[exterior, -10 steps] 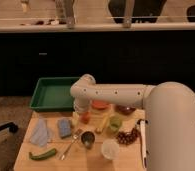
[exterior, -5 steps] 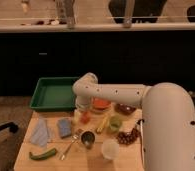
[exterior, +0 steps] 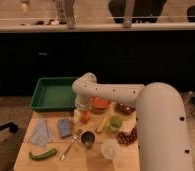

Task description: Place apple in purple bowl

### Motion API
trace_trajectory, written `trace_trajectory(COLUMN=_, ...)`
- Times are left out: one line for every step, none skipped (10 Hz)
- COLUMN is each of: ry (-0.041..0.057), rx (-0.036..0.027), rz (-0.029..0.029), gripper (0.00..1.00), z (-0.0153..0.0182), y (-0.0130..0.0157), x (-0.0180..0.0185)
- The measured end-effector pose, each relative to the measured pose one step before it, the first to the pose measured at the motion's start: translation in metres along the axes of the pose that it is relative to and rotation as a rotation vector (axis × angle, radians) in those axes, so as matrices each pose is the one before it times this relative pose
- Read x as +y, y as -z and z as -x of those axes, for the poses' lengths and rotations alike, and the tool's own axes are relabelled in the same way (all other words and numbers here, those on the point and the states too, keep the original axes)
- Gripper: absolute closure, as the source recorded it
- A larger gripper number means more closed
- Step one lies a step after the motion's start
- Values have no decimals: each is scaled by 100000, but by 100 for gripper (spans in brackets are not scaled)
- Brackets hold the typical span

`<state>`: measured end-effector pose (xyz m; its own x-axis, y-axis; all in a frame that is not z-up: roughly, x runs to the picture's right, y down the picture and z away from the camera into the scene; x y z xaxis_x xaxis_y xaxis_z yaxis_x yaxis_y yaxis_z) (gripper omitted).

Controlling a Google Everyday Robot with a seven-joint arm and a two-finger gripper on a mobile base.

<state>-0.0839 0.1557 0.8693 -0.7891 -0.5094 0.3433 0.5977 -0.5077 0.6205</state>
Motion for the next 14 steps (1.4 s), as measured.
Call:
trace_trajectory(ry=-75, rx=-292, rz=-792, gripper=20, z=69, y=-186, x=2)
trace_trajectory(ry=-19, rx=-82, rz=-943, gripper=20, z=104, y=-254, x=13)
trace_trajectory(ry=47, rx=198, rz=-782, gripper=20, z=94, y=-110, x=16)
trace_trajectory(ry=-183, rx=210, rz=-384, gripper=20, z=153, y=-48, x=122)
trace_trajectory(ry=-212, rx=411, rz=-354, gripper=20, z=120, y=20, x=87)
trace_trajectory(ry=-453, rx=434, rz=-499, gripper=20, z=285, y=-3, x=166)
trace_trajectory(ry=-280, rx=86, rz=-204, gripper=20, z=179, y=-8, x=72)
trace_trajectory(ry=-274, rx=113, rz=-292, gripper=20, z=181, y=-39, x=41)
trace_trajectory(ry=-313, rx=115, rz=-191, gripper=21, z=189, y=4, x=85)
trace_trajectory(ry=-94, rx=54, rz=-251, gripper=26, z=152, y=-84, x=47)
trace_trajectory(ry=116, rx=300, rz=-173, gripper=33, z=34, y=-33, x=18)
trace_trajectory(ry=231, rx=345, rz=-298, gripper=45, z=87, y=-110, x=36)
trace_trajectory(ry=200, rx=153, rz=-220, gripper=55, z=79, y=-52, x=42)
trace_trajectory(ry=208, rx=266, rz=-253, gripper=65, z=14, y=-27, x=8)
